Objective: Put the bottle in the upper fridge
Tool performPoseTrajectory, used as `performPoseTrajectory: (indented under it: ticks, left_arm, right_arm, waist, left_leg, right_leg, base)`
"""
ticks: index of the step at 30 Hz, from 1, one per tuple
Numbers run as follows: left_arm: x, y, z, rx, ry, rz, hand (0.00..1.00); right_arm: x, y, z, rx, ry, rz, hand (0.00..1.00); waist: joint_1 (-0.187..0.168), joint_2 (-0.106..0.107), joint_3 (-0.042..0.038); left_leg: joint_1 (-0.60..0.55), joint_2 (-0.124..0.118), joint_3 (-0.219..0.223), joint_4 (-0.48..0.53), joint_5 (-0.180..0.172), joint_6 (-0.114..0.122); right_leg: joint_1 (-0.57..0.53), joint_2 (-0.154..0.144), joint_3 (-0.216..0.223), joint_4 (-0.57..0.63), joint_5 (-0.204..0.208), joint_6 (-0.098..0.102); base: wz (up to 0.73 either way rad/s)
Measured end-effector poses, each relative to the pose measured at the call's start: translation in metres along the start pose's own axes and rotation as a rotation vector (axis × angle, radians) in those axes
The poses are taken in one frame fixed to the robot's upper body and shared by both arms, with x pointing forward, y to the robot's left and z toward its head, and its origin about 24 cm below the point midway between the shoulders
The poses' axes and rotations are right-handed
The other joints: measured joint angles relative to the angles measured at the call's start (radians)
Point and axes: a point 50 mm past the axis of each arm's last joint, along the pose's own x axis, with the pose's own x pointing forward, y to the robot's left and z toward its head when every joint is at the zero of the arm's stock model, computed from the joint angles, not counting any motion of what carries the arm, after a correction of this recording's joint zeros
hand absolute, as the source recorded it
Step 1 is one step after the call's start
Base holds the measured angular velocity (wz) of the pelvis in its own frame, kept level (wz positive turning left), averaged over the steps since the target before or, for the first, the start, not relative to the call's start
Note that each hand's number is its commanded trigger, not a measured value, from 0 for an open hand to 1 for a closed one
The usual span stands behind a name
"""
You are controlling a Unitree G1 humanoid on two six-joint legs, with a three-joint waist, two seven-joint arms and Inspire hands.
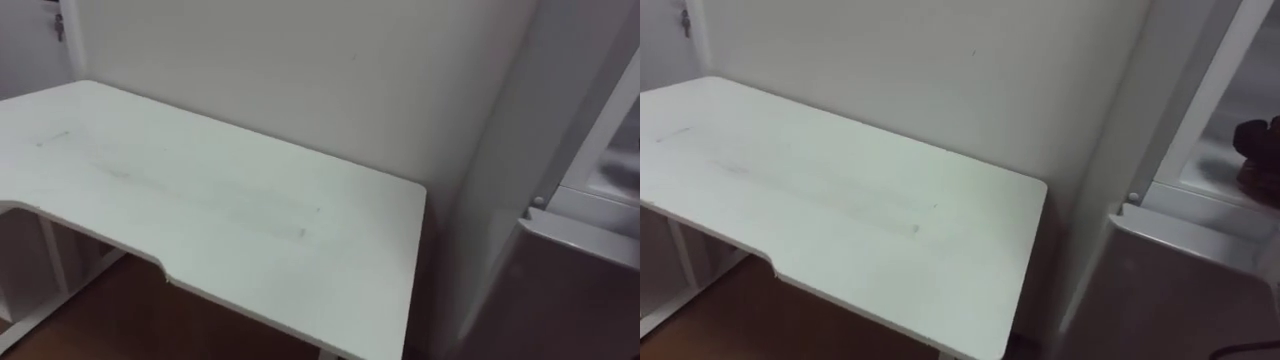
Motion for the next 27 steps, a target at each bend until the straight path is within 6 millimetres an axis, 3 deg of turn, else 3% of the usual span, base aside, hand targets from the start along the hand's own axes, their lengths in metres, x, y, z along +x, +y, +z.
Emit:
performPoseTrajectory:
  ticks: [5, 11, 21, 27]
  left_arm:
    - [0.0, 0.002, 0.002, 0.002, -0.006, 0.004, 0.0]
    - [0.0, 0.005, 0.003, -0.013, -0.006, 0.017, 0.0]
    - [-0.001, 0.0, 0.018, -0.004, -0.04, 0.0, 0.0]
    - [0.0, 0.0, 0.017, -0.001, -0.033, -0.015, 0.0]
  right_arm:
    - [0.0, 0.008, 0.008, -0.001, -0.022, 0.018, 0.0]
    - [0.001, 0.006, 0.005, -0.021, -0.012, 0.021, 0.0]
    - [0.002, 0.004, -0.004, -0.046, 0.012, 0.098, 0.0]
    - [0.002, 0.006, -0.005, -0.061, 0.008, 0.144, 0.0]
  waist:
    - [0.016, 0.008, 0.002]
    - [0.024, 0.009, 0.0026]
    - [0.016, -0.009, 0.0037]
    - [-0.007, -0.014, 0.004]
  left_leg:
    - [-0.03, 0.011, 0.006, 0.004, 0.016, -0.011]
    - [-0.017, 0.018, 0.008, 0.0, 0.026, -0.026]
    - [-0.002, 0.02, 0.011, -0.01, 0.032, -0.025]
    - [-0.003, 0.018, 0.011, -0.01, 0.034, -0.022]
  right_leg:
    - [-0.035, 0.006, 0.003, -0.005, -0.001, -0.018]
    - [-0.022, 0.012, -0.002, -0.018, -0.012, -0.024]
    - [-0.009, 0.012, -0.014, -0.018, -0.016, -0.026]
    - [-0.001, 0.014, -0.014, -0.02, -0.016, -0.026]
  base:
    - [-0.06]
    - [0.03]
    - [0.01]
    - [0.02]
